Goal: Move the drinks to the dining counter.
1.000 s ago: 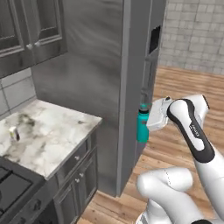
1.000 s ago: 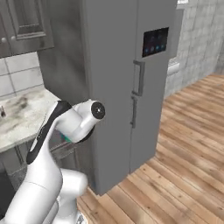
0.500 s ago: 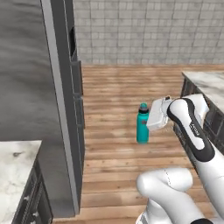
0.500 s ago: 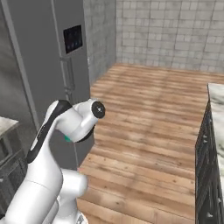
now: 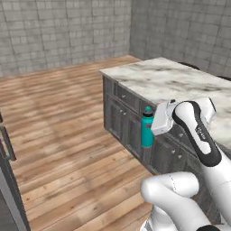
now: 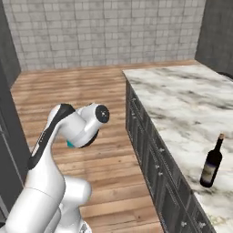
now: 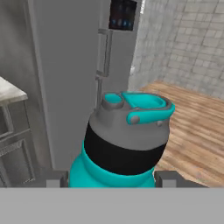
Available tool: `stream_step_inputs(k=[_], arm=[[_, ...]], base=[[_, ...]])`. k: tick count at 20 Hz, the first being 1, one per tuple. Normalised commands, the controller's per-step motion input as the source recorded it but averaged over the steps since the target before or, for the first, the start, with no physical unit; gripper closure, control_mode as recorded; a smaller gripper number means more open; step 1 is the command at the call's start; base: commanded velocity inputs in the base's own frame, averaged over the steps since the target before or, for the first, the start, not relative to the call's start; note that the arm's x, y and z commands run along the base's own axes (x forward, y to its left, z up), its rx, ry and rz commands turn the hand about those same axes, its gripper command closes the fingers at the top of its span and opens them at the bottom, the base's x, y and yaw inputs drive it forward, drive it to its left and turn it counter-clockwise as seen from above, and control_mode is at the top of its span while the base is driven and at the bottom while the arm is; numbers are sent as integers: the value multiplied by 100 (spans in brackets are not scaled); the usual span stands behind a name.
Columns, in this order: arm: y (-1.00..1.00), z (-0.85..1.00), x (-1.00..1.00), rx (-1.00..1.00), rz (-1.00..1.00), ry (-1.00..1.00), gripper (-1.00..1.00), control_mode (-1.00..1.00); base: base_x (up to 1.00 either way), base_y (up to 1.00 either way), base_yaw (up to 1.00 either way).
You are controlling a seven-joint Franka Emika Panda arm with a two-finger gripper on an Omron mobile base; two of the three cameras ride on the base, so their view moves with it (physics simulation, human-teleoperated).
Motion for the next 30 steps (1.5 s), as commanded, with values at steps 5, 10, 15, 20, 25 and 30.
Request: stream_step_inputs(k=[5, 10, 15, 20, 25, 30], arm=[[0, 0, 0, 0, 0, 0, 100, 100], [0, 0, 0, 0, 0, 0, 100, 100], [0, 0, 0, 0, 0, 0, 100, 100], [0, 0, 0, 0, 0, 0, 100, 100], [0, 0, 0, 0, 0, 0, 100, 100], [0, 0, 0, 0, 0, 0, 100, 100]], base=[[-52, 4, -68], [0, 41, -53], [-85, -15, -36], [-17, -86, 25], [-5, -100, 41], [18, -100, 35]])
